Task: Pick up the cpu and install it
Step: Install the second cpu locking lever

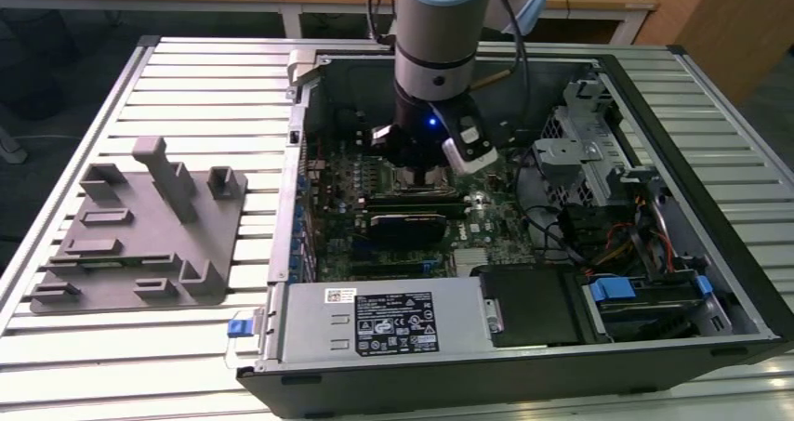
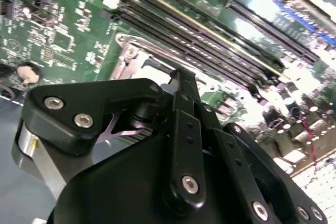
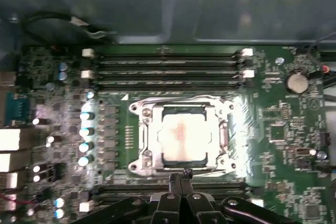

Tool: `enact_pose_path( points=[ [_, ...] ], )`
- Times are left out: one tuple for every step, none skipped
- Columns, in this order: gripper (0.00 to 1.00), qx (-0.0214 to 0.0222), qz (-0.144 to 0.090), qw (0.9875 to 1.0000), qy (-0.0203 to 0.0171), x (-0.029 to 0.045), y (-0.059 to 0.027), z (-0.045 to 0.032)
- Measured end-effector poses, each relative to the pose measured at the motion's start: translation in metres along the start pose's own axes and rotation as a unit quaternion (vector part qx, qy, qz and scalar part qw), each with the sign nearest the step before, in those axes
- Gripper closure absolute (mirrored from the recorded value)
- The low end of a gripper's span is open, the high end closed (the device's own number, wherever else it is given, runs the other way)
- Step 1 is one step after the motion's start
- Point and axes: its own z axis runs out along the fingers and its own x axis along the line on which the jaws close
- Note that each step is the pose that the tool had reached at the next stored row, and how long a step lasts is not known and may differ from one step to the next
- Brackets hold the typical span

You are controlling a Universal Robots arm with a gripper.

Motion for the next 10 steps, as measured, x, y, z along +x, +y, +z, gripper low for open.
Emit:
enact_pose_path(
  points=[
    [0.89,0.0004,0.0,1.0,0.0,-0.0017,0.002,0.0003],
    [0.89,0.0007,0.0,1.0,0.0,-0.0032,0.0042,0.0006],
    [0.89,0.001,0.0,1.0,0.0,-0.0046,0.0065,0.0009],
    [0.89,0.0012,0.0,1.0,0.0,-0.0056,0.0092,0.0013],
    [0.89,0.0013,0.0,1.0,-0.0001,-0.0062,0.0112,0.0016],
    [0.89,0.0013,0.0,1.0,-0.0001,-0.0066,0.0129,0.0018],
    [0.89,0.0013,0.0,1.0,0.0,-0.0069,0.0148,0.0021],
    [0.89,0.0013,0.0,1.0,0.0,-0.007,0.0164,0.0023],
    [0.89,0.0013,0.0,1.0,0.0,-0.0071,0.0184,0.0026],
    [0.89,0.0013,0.0,1.0,-0.0001,-0.0071,0.0204,0.0028]
  ],
)
